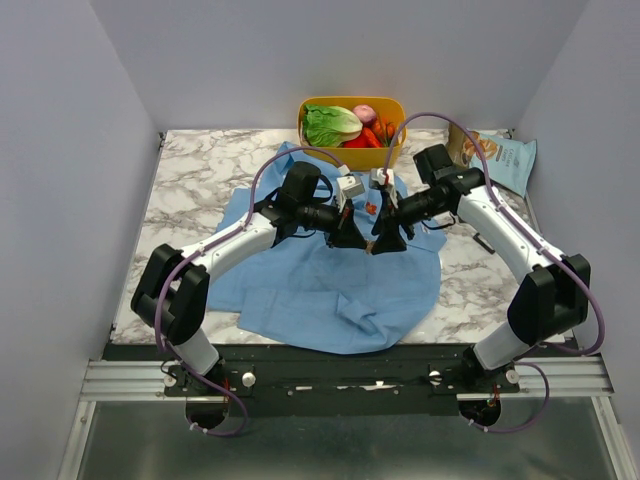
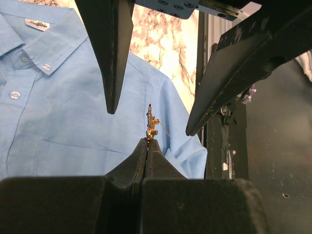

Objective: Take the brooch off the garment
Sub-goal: Close the brooch.

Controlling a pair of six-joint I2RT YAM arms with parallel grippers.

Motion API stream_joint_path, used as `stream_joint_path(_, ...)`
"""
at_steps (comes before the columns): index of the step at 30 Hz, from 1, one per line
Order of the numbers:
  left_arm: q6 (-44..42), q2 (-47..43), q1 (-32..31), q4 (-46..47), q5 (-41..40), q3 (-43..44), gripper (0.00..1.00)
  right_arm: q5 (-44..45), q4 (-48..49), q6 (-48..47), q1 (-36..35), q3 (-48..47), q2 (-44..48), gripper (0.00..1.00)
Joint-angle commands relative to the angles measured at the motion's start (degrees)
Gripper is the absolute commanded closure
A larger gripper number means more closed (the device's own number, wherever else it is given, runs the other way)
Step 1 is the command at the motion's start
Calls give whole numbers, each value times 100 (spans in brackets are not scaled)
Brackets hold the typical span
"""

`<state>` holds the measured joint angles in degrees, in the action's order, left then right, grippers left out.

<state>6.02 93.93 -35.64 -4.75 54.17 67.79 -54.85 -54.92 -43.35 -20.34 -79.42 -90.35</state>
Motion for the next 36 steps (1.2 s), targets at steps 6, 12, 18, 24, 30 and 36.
stream_joint_path(6,48,38,22,115,-38,15,100,71,-28,-112,-67,93,-71,44)
stream_joint_path(12,48,29,30,133,-38,15,100,62,-169,-252,-84,84,-132,51)
stream_joint_path(18,75,20,39,150,-38,6,100,176,-221,-288,-155,84,-220,53)
stream_joint_path(24,66,20,39,159,-21,6,100,194,-160,-253,-199,84,-212,61)
stream_joint_path(30,75,38,48,159,-3,6,100,133,-195,-297,-199,67,-168,68)
stream_joint_path(36,83,38,48,159,6,-3,100,-60,-510,-524,-199,-73,-308,68)
